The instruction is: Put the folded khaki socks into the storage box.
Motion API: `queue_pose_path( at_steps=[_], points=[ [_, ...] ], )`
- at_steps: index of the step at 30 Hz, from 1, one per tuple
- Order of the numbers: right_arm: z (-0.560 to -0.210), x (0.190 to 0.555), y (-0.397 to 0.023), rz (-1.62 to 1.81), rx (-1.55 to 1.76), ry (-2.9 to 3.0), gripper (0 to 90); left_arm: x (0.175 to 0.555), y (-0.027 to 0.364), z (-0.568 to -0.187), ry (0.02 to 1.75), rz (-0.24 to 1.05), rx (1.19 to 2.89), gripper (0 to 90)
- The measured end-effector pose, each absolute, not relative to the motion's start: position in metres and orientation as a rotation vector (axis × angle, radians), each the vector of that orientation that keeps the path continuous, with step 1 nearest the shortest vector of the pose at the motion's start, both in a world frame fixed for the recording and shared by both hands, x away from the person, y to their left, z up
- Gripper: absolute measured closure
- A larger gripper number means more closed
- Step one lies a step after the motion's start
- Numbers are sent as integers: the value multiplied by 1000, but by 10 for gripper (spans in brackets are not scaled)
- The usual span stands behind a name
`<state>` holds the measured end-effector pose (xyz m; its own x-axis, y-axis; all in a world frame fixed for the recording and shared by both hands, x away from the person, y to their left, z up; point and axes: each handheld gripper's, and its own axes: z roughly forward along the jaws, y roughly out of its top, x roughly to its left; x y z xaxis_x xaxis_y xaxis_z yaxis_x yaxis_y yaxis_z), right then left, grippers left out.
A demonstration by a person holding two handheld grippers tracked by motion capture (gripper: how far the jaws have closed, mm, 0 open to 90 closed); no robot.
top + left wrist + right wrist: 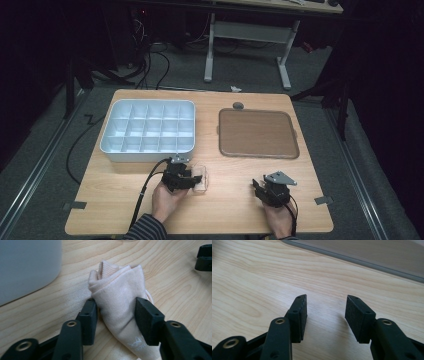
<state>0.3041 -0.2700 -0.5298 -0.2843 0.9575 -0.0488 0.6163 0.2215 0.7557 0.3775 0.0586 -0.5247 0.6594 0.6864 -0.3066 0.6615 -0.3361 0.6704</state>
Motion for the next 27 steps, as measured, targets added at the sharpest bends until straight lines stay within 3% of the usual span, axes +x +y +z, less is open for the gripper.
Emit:
queue_pose_path(
  at_steps=[10,27],
  points=[
    [-531,315,-274,847,1491,1996,432,377,60,-523,1007,5,2071,707],
    [-531,317,-274,862,1501,2007,391,377,66,-520,964,-42,2066,762]
  ],
)
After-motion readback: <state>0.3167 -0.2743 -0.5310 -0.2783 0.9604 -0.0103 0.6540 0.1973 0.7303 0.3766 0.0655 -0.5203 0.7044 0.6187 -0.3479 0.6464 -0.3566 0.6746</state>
